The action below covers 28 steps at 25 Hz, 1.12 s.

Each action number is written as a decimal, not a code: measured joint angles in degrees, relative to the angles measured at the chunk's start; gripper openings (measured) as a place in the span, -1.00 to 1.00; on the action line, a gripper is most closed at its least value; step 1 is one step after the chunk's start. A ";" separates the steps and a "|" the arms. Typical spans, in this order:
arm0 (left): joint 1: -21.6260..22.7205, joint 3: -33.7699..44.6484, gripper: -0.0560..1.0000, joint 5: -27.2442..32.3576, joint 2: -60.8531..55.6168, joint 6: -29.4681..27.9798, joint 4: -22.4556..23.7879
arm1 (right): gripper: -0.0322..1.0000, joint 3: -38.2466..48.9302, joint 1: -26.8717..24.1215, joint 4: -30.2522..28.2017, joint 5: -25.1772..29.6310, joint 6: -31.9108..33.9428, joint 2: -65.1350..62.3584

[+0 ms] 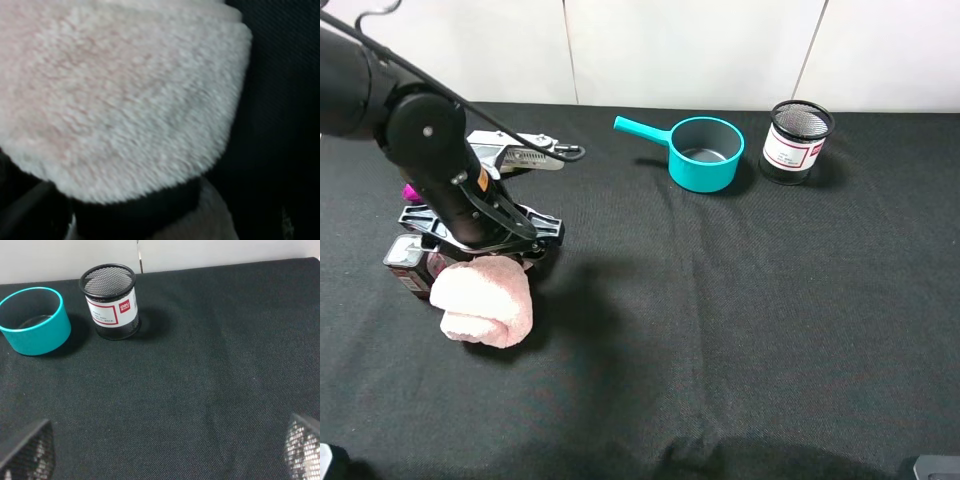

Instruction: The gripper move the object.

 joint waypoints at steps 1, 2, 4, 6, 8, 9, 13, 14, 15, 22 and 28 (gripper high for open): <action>0.00 -0.77 0.66 1.29 -0.11 0.72 -0.45 | 0.41 0.00 0.00 0.00 0.00 0.00 0.00; 0.00 -1.47 0.66 3.06 -0.16 1.34 -0.84 | 0.41 0.00 0.00 0.00 0.00 0.00 0.00; 0.00 -3.26 0.66 6.65 -0.28 1.99 -1.16 | 0.41 0.00 0.00 0.00 0.00 0.00 0.00; 0.00 -4.95 0.66 10.04 -0.28 2.28 -1.37 | 0.41 0.00 0.00 0.00 0.00 0.00 0.00; 0.00 -6.53 0.66 13.49 -0.51 2.73 -1.36 | 0.41 0.00 0.00 0.00 0.00 0.00 0.00; 0.00 -7.03 0.66 14.56 -0.87 2.89 -1.43 | 0.41 0.00 0.00 0.00 0.00 0.00 0.00; 0.00 -7.98 0.66 18.52 -3.92 2.94 -2.04 | 0.41 0.00 0.00 0.00 0.00 0.00 0.00; 0.00 -7.98 0.66 19.74 -5.00 3.00 -2.11 | 0.41 0.00 0.00 0.00 0.00 0.00 0.00; 0.00 -7.98 0.66 21.06 -6.05 3.00 -2.18 | 0.41 0.00 0.00 0.00 0.00 0.00 0.00; 0.00 -7.98 0.66 29.38 -13.91 3.75 -2.23 | 0.41 0.00 0.00 0.02 0.00 0.00 0.00; 0.00 -7.98 0.66 35.85 -21.00 4.75 -2.23 | 0.41 0.00 0.00 0.02 0.00 0.00 0.00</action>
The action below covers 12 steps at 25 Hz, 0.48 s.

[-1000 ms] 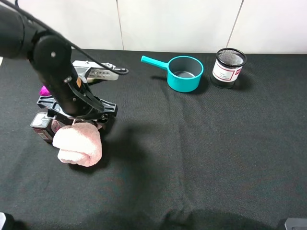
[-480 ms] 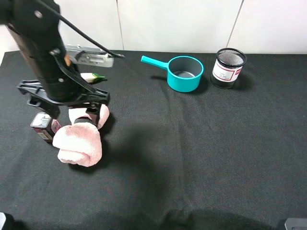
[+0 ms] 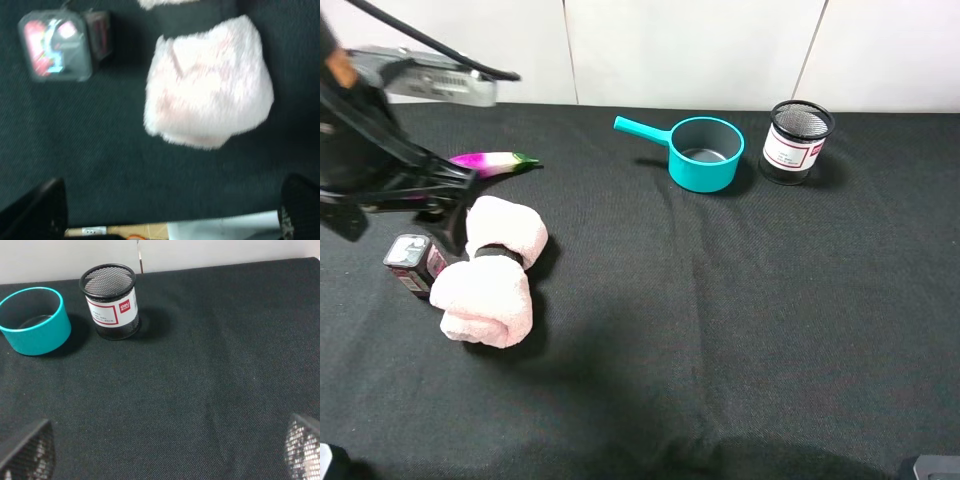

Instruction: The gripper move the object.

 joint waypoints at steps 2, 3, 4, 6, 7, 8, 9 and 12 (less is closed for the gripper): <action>0.00 0.00 0.66 1.51 -2.08 0.38 -0.06 | 0.41 0.00 0.00 0.00 0.00 0.00 0.00; 0.00 0.00 0.66 1.51 -3.21 0.76 -0.06 | 0.41 0.00 0.00 0.00 0.00 0.00 0.00; 0.00 0.00 0.66 1.51 -4.26 1.00 -0.06 | 0.41 0.00 0.00 0.00 0.00 0.00 0.00; 0.00 0.00 0.66 1.51 -6.06 1.74 -0.06 | 0.41 0.00 0.00 0.00 0.00 0.00 0.00; 0.00 0.00 0.66 1.51 -7.03 2.15 -0.06 | 0.41 0.00 0.00 0.00 0.00 0.00 0.00; 0.00 0.00 0.66 1.56 -8.00 2.73 -0.06 | 0.41 0.00 0.00 0.00 0.00 0.00 0.00; 0.00 0.00 0.66 1.56 -8.82 3.15 -0.06 | 0.41 0.00 0.00 0.00 0.00 0.00 0.00; 0.00 0.00 0.66 1.61 -12.08 4.96 -0.18 | 0.41 0.00 0.00 0.00 0.00 0.00 0.00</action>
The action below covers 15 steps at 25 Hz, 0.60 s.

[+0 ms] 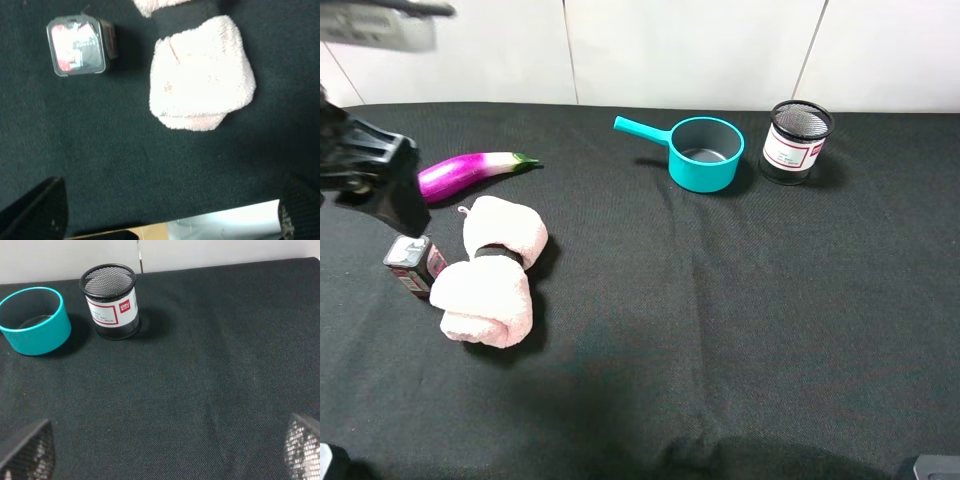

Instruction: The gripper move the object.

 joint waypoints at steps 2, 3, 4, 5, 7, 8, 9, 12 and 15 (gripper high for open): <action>0.00 0.00 0.66 0.00 -2.13 1.02 -0.11 | 0.41 0.00 0.00 0.00 0.00 0.00 0.00; 0.00 0.00 0.66 0.04 -3.34 1.69 -0.26 | 0.41 0.00 0.00 0.00 0.00 0.00 0.00; 0.00 0.00 0.66 0.04 -4.55 2.60 -0.34 | 0.41 0.00 0.00 0.00 0.00 0.00 0.00; 0.00 0.00 0.66 0.06 -5.55 3.34 -0.41 | 0.41 0.00 0.00 0.00 0.00 0.00 0.00; 0.00 0.00 0.66 0.11 -7.98 5.41 -0.46 | 0.41 0.00 0.00 0.00 0.00 0.00 0.00; 0.00 0.00 0.66 0.11 -8.96 6.19 -0.46 | 0.41 0.00 0.00 0.00 0.00 0.00 0.00; 0.00 0.00 0.66 0.12 -10.18 7.13 -0.46 | 0.41 0.00 0.00 0.00 0.00 0.00 0.00; 0.00 0.00 0.66 0.17 -13.66 10.15 -0.46 | 0.41 0.00 0.00 0.00 0.00 0.00 0.00; 0.00 0.53 0.66 0.23 -17.31 12.94 -0.46 | 0.41 0.00 0.00 0.00 0.00 0.00 0.00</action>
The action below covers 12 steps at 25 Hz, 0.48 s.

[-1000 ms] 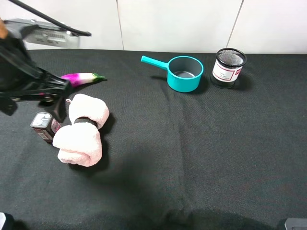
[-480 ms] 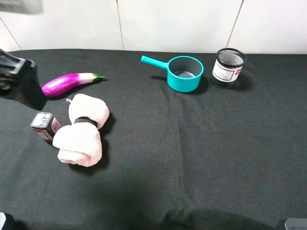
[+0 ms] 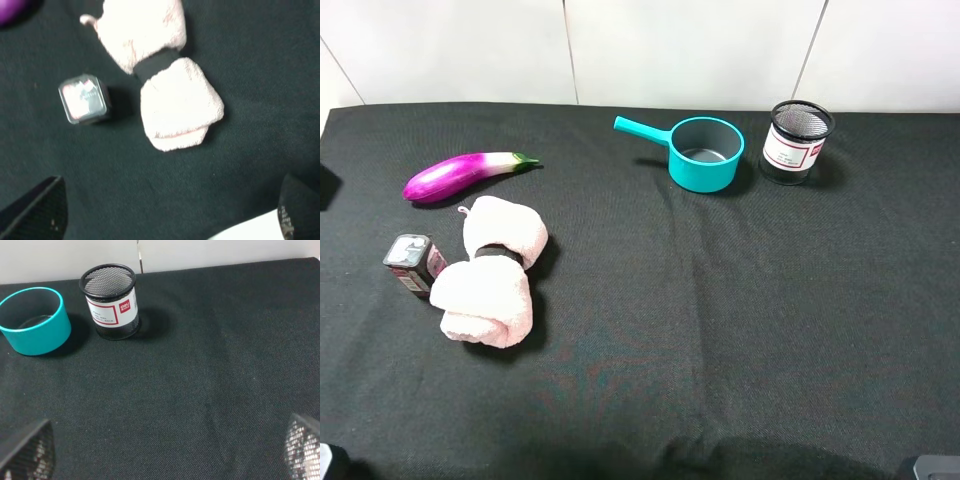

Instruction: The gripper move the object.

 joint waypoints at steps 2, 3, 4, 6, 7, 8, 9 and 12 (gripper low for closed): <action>0.00 1.84 0.66 0.00 -3.06 0.88 0.00 | 0.41 0.00 0.00 0.00 0.00 0.00 0.00; 0.00 3.20 0.66 0.00 -4.81 1.12 -0.08 | 0.41 0.00 0.00 0.00 0.00 0.00 0.00; 0.00 4.44 0.66 0.00 -6.36 1.30 -0.22 | 0.41 0.00 0.00 0.00 0.00 0.00 0.00; 0.00 7.58 0.66 0.00 -10.36 2.34 -0.62 | 0.41 0.00 0.00 0.00 0.00 0.00 0.00; 0.00 8.85 0.66 0.04 -12.10 2.91 -0.66 | 0.41 0.00 0.00 0.00 0.00 0.00 0.00; 0.00 10.24 0.66 0.04 -14.24 3.30 -0.66 | 0.41 0.00 0.00 0.00 0.00 0.00 0.00; 0.00 11.41 0.66 0.04 -16.43 3.68 -0.73 | 0.41 0.00 0.00 0.00 0.00 0.00 0.00; 0.00 13.69 0.66 -0.02 -22.53 4.17 -0.83 | 0.41 0.00 0.00 0.00 0.00 0.00 0.00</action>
